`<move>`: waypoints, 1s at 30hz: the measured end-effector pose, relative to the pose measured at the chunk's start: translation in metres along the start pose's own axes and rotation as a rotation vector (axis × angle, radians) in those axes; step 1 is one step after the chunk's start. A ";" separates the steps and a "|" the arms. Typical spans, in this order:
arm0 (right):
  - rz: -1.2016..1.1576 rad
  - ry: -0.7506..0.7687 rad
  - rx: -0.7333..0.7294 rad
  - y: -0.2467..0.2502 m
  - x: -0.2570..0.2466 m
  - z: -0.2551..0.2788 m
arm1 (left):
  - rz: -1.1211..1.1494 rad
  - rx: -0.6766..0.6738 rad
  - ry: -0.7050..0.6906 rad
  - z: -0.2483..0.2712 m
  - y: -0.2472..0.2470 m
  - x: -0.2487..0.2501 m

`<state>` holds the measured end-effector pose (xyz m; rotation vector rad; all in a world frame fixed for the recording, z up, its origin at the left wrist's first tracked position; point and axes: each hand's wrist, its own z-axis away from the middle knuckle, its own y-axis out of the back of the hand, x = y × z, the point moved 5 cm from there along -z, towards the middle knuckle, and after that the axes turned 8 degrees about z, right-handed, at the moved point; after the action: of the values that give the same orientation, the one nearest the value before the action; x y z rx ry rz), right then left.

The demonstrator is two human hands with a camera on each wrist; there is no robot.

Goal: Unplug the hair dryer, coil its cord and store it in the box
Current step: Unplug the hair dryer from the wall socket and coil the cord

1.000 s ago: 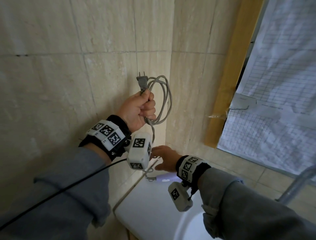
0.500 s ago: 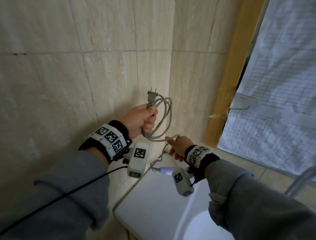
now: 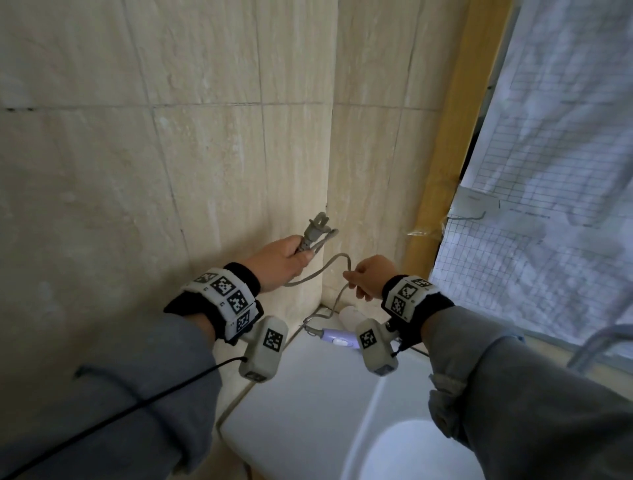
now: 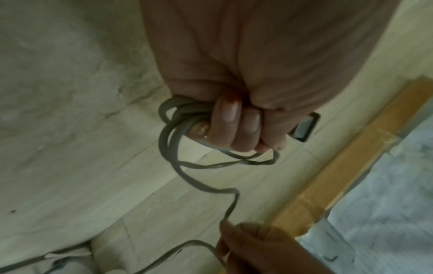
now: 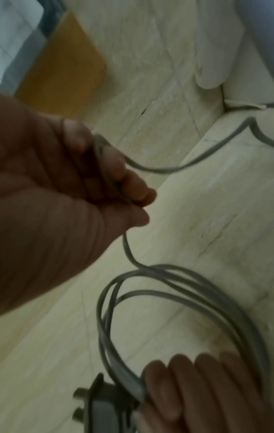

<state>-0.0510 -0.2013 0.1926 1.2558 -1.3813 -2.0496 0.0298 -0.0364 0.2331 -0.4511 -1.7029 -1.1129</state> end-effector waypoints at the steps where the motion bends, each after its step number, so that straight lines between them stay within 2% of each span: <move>1: -0.056 -0.035 0.003 0.000 -0.001 0.000 | -0.042 -0.010 -0.005 0.000 -0.005 0.000; 4: -0.392 -0.144 -0.079 -0.006 -0.006 0.002 | -0.169 -0.046 -0.022 -0.002 -0.021 0.000; 7: -0.870 -0.164 -0.136 -0.006 -0.018 0.004 | -0.209 -0.039 -0.017 -0.004 -0.031 -0.003; 9: -0.990 -0.148 -0.109 -0.002 -0.022 0.002 | -0.178 -0.009 -0.010 -0.006 -0.033 -0.006; 13: -0.586 -0.126 0.011 0.011 -0.022 0.000 | -0.040 0.077 0.032 -0.008 -0.035 -0.015; 17: -0.568 -0.128 -0.007 0.014 -0.024 0.005 | -0.073 0.097 0.032 -0.012 -0.040 -0.020; 19: -0.474 -0.124 0.021 0.017 -0.020 0.004 | -0.114 0.135 0.053 -0.014 -0.036 -0.025; 22: -0.107 -0.043 0.090 0.025 -0.013 0.005 | -0.045 0.166 0.078 -0.016 -0.024 -0.033; 24: 0.018 0.044 0.073 0.027 -0.011 0.008 | 0.056 0.180 0.078 -0.015 -0.017 -0.035; 26: -0.013 0.115 -0.046 0.023 -0.010 0.011 | 0.107 0.188 0.072 -0.014 -0.012 -0.035; 28: -0.158 0.164 -0.212 0.016 -0.012 0.014 | 0.117 0.183 0.070 -0.014 -0.009 -0.035; 30: -0.301 0.156 -0.261 0.013 -0.013 0.015 | 0.112 0.157 0.062 -0.015 -0.010 -0.036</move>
<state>-0.0587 -0.1893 0.2120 1.5400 -0.8637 -2.1823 0.0463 -0.0466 0.1975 -0.4043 -1.6754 -0.8967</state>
